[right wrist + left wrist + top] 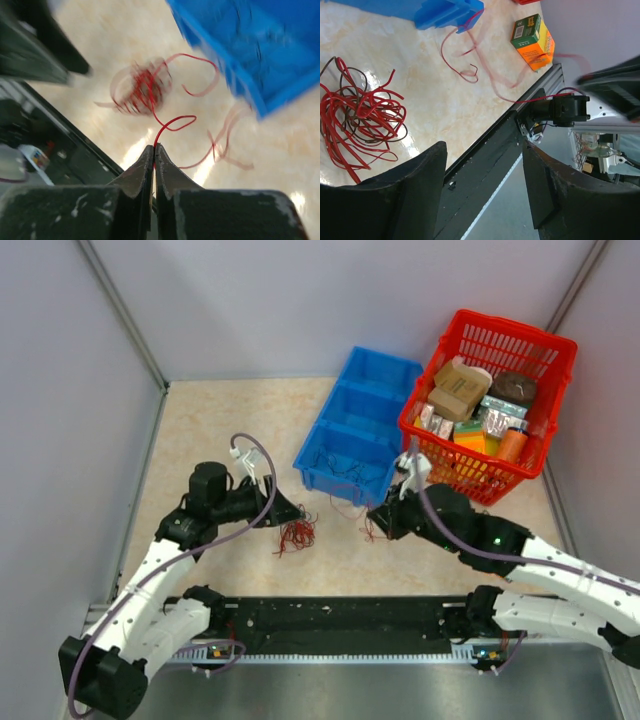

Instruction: Untangle the cables

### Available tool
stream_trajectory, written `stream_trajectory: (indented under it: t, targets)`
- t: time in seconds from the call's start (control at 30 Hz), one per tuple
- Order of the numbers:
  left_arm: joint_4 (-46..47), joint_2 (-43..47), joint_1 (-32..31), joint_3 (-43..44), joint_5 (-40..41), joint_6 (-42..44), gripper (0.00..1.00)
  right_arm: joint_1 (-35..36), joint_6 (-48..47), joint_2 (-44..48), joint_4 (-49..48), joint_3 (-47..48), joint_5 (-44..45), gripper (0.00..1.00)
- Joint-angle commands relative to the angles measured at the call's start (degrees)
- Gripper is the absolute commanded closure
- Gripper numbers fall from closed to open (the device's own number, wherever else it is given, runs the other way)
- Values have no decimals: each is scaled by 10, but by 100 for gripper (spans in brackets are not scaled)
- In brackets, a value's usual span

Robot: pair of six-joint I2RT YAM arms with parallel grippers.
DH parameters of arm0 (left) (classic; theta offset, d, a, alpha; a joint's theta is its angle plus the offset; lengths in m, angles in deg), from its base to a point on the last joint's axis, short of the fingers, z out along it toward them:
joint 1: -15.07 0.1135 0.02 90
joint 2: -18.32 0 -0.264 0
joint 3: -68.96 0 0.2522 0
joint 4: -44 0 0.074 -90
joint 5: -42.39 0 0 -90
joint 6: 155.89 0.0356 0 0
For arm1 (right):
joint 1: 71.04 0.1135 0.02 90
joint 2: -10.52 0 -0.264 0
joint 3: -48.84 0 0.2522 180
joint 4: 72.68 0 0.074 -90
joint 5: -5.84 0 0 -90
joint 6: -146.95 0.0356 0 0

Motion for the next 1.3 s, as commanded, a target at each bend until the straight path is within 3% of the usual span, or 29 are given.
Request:
stream_trajectory:
  t: [0.0,0.27,0.43,0.67,0.8,1.0,1.17,1.27]
  targets:
    - [31,-2,-18,-10,20,-12,34,-3,91,-29,56,-86,23,100]
    - [56,-28,-32,-18,27,-28,34,-3,68,-131,-28,-155,59,100]
    - [42,-23,-40,-10,34,-25,34,-39,18,-211,-51,-126,97,100]
    - [11,10,-41,-22,60,-12,34,-53,-24,-286,-86,-109,161,79]
    - [16,4,-40,-26,53,-18,34,-57,-27,-300,-172,-149,153,40]
    - [20,-5,-41,-22,49,-15,34,-71,10,-338,-205,-159,206,26]
    - [20,-2,-41,-25,49,-16,34,-91,7,-378,-212,-153,206,26]
    - [20,6,-41,-30,53,-17,34,-104,-4,-400,-276,-171,172,26]
